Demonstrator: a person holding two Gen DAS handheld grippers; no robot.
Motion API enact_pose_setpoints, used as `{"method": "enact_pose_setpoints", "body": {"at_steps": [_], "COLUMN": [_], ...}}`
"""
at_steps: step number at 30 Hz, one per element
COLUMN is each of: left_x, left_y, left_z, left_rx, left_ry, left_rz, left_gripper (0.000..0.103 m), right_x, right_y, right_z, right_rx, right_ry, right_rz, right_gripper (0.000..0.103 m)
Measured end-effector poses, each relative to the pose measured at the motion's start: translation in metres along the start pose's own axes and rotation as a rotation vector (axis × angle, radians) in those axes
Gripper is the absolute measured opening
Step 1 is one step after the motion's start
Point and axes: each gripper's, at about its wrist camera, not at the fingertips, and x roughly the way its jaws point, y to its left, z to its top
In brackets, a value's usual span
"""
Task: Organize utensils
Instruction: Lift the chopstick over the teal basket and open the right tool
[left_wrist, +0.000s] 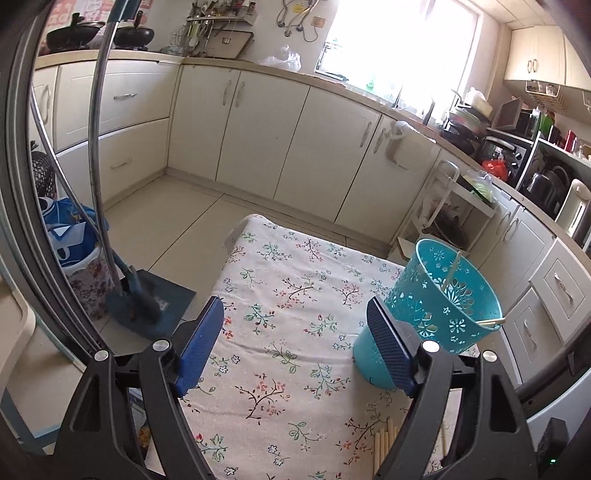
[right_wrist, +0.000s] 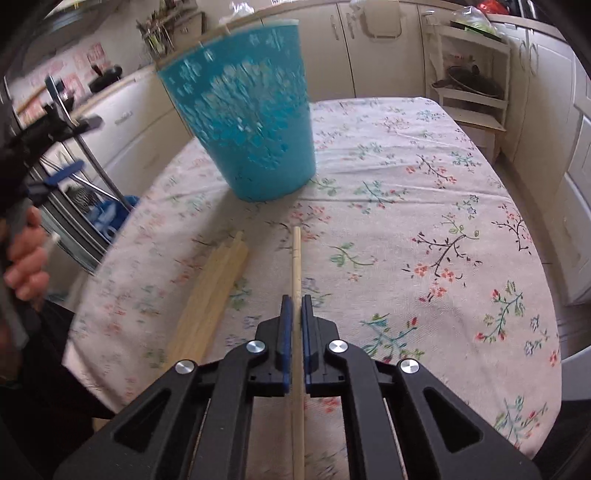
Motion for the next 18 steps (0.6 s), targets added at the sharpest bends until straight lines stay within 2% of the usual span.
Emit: {"method": "enact_pose_setpoints", "body": {"at_steps": [5, 11, 14, 18], "left_x": [0.007, 0.008, 0.01, 0.013], "left_y": [0.007, 0.011, 0.01, 0.01], "left_z": [0.001, 0.0, -0.001, -0.001], "left_rx": [-0.05, -0.067, -0.068, -0.069], "left_ry": [0.036, 0.042, 0.051, 0.059], "left_rz": [-0.001, 0.007, 0.012, 0.014], "left_gripper": [0.076, 0.076, 0.076, 0.076], "right_x": [-0.047, -0.092, -0.098, -0.085], "right_y": [0.023, 0.05, 0.06, 0.065], "right_z": [0.023, 0.094, 0.139, 0.189], "right_rx": [0.003, 0.002, 0.01, 0.069], "right_ry": [-0.108, -0.314, -0.431, -0.548], "right_rz": [0.109, 0.238, 0.242, 0.182], "right_gripper": [0.006, 0.006, 0.006, 0.006]}}
